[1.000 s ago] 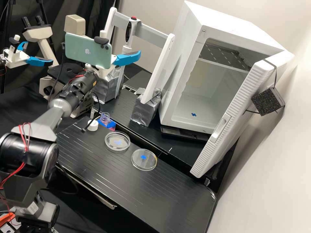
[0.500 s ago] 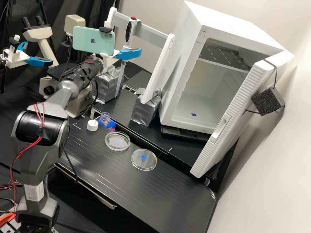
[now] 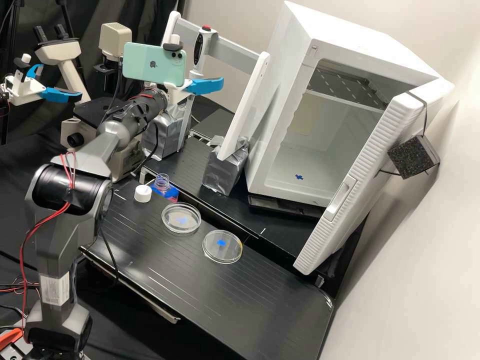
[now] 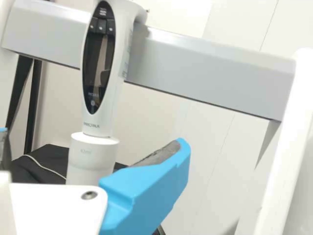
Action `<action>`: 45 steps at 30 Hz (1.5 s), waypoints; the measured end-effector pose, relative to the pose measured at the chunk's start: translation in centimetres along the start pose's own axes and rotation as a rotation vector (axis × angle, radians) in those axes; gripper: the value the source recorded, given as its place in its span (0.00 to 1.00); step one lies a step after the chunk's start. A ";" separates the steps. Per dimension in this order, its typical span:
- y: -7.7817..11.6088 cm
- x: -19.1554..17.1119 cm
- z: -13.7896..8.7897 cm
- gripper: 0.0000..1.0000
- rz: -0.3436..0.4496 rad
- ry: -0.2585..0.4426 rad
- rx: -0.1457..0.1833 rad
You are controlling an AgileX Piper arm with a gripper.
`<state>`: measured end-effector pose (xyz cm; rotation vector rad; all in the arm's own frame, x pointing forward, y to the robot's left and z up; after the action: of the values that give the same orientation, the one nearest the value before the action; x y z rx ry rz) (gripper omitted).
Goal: Use the pipette
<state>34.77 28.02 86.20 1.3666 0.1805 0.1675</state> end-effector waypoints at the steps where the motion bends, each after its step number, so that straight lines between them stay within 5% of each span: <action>1: 0.0 0.1 0.1 0.00 0.000 -0.003 -0.001; 45: 0.1 0.2 0.9 0.00 0.002 -0.007 0.017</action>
<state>35.22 27.21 86.48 1.3846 0.1750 0.1632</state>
